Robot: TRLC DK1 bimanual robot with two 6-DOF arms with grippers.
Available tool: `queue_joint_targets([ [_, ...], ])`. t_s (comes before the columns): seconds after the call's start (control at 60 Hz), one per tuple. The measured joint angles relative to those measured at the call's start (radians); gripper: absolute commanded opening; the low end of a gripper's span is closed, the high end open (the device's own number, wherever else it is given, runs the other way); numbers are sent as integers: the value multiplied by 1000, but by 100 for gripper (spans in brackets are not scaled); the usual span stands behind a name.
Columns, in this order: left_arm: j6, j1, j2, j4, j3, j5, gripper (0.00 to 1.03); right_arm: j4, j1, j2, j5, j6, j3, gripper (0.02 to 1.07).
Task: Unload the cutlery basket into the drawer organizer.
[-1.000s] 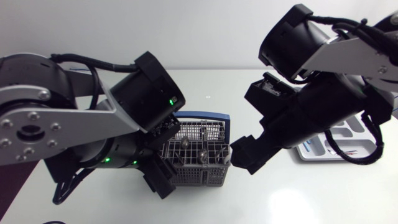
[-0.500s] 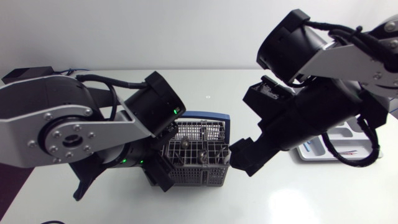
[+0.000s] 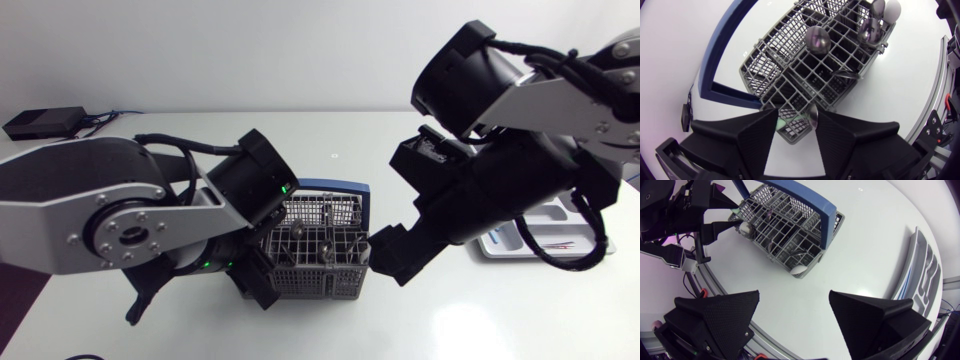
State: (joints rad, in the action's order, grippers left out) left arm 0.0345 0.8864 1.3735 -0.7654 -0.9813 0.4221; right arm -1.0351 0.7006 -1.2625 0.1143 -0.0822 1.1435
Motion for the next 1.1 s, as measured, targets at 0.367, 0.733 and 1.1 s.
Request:
queue_joint_targets([
  [0.367,0,0,0,10,6,0,33,0,0,0,0,0,-1,102],
  [0.733,1,2,0,30,6,-2,28,0,0,0,0,0,-9,102],
  [1.1,15,2,0,42,14,-21,6,1,4,1,-7,0,-17,102],
])
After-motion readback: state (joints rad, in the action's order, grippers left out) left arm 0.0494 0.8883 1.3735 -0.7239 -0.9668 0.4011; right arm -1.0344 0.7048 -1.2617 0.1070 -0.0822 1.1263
